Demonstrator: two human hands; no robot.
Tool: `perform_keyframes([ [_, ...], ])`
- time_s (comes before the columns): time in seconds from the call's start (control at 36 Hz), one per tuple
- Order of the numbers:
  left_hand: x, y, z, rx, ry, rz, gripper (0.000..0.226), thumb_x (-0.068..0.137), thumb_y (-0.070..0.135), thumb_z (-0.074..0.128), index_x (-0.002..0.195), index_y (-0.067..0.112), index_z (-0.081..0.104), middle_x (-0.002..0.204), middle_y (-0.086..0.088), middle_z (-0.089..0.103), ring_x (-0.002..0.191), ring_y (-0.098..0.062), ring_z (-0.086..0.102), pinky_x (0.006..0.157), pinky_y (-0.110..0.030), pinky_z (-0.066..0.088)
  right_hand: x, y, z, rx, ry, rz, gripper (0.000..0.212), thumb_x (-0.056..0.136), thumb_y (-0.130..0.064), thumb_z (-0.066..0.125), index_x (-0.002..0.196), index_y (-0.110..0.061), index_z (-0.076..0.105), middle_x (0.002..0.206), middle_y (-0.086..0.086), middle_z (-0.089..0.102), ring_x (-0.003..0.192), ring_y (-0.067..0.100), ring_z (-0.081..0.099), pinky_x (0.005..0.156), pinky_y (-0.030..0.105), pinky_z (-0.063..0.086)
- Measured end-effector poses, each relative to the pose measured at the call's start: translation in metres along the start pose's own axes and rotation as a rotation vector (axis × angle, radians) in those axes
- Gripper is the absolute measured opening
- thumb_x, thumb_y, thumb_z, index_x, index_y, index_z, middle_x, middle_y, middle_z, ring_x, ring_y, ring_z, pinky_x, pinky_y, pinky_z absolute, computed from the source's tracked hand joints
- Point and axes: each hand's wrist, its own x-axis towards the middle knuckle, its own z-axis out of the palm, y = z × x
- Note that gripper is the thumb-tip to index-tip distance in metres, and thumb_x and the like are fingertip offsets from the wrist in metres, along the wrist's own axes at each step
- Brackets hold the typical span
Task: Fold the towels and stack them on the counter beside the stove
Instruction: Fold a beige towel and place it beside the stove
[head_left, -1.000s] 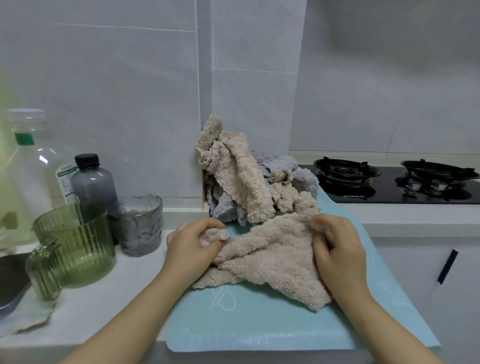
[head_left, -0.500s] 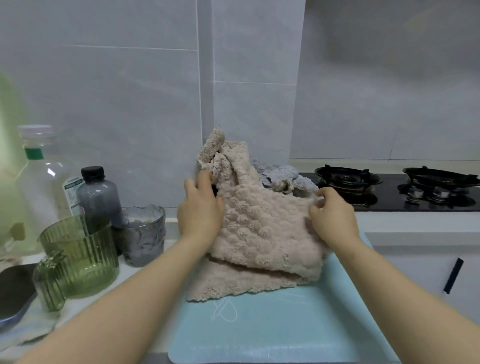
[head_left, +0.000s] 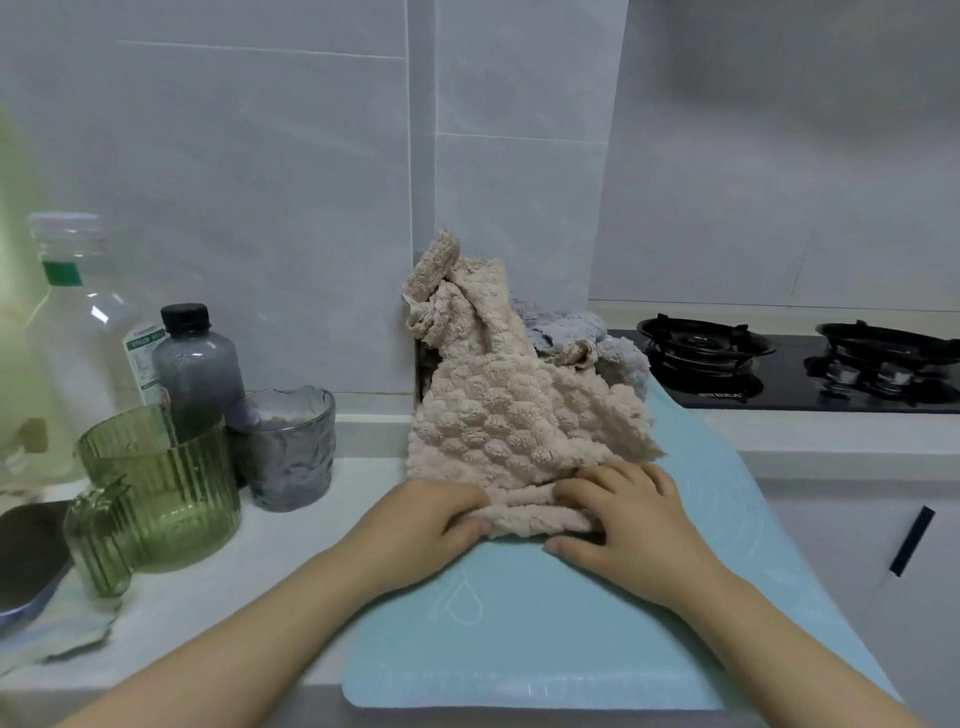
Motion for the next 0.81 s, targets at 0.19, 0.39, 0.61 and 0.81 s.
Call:
perform_keyframes([
  [0.19, -0.006, -0.007, 0.002, -0.258, 0.219, -0.174, 0.007, 0.083, 0.051, 0.051, 0.083, 0.044, 0.049, 0.075, 0.022, 0.060, 0.070, 0.007, 0.053, 0.063, -0.007, 0.037, 0.001, 0.006, 0.007, -0.041, 0.521, 0.076, 0.028, 0.063, -0.026, 0.068, 0.091, -0.022, 0.066, 0.105, 0.004, 0.065, 0.101, 0.023, 0.047, 0.084, 0.035, 0.030],
  [0.39, -0.011, -0.005, -0.002, -0.192, 0.309, -0.285, 0.023, 0.085, 0.042, 0.061, 0.104, 0.046, 0.049, 0.089, 0.018, 0.059, 0.087, -0.006, 0.057, 0.074, -0.024, 0.043, -0.013, 0.007, -0.005, 0.422, 0.432, 0.526, 0.017, 0.085, -0.022, 0.065, 0.081, -0.015, 0.050, 0.069, 0.001, 0.054, 0.064, 0.020, 0.050, 0.058, 0.034, 0.039],
  [0.61, -0.012, -0.016, -0.003, -0.197, 0.309, -0.366, 0.020, 0.084, 0.042, 0.061, 0.066, 0.041, 0.052, 0.071, 0.014, 0.063, 0.075, -0.008, 0.058, 0.072, -0.028, 0.047, -0.009, 0.003, -0.005, 0.547, 0.102, 0.193, 0.033, 0.079, -0.056, 0.056, 0.103, -0.033, 0.055, 0.102, -0.018, 0.062, 0.095, 0.004, 0.057, 0.082, 0.031, 0.047],
  [0.81, -0.014, -0.012, -0.004, -0.143, 0.090, -0.319, 0.048, 0.056, 0.069, 0.062, 0.099, 0.047, 0.057, 0.093, 0.027, 0.059, 0.096, -0.002, 0.057, 0.083, -0.023, 0.046, -0.005, 0.013, 0.010, 0.298, 0.135, 0.156, 0.032, 0.084, -0.044, 0.060, 0.102, -0.018, 0.066, 0.106, -0.020, 0.047, 0.106, 0.013, 0.045, 0.083, 0.018, 0.035],
])
